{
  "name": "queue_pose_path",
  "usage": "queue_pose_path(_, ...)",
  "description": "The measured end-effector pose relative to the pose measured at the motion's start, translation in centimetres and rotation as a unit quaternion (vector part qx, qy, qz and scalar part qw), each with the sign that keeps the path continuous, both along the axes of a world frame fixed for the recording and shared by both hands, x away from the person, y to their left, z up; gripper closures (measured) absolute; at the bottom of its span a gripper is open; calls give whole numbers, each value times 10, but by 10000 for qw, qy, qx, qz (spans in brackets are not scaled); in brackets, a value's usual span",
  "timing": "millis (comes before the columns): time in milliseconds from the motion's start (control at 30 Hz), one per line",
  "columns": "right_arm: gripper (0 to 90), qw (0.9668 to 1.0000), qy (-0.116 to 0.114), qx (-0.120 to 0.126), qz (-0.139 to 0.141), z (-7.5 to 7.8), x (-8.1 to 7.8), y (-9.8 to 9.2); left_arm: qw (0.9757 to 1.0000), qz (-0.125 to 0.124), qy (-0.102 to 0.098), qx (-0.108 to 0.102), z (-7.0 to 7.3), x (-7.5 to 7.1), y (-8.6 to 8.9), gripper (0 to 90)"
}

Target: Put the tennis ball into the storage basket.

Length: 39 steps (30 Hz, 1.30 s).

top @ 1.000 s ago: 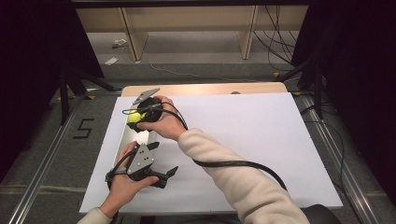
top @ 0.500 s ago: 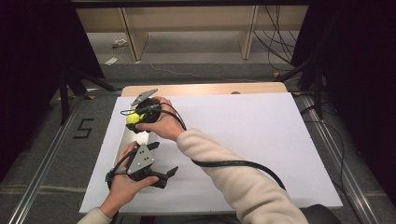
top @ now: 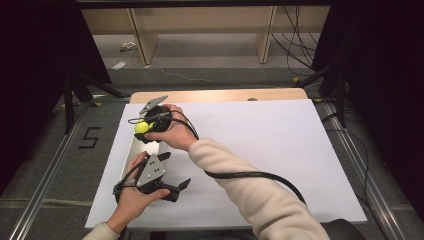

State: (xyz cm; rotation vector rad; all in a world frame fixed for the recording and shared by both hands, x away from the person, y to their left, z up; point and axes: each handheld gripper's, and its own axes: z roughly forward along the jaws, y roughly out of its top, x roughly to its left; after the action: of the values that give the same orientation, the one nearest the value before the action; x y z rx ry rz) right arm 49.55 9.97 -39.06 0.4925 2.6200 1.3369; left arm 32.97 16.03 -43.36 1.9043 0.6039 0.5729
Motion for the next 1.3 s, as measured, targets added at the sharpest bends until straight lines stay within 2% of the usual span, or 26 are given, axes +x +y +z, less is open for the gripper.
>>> queue_pose_path(1300, 258, 9997, 151, -184, 87, -12, 1, 8, 10000, -20, 28, 5, 0, 0, -1, 0)
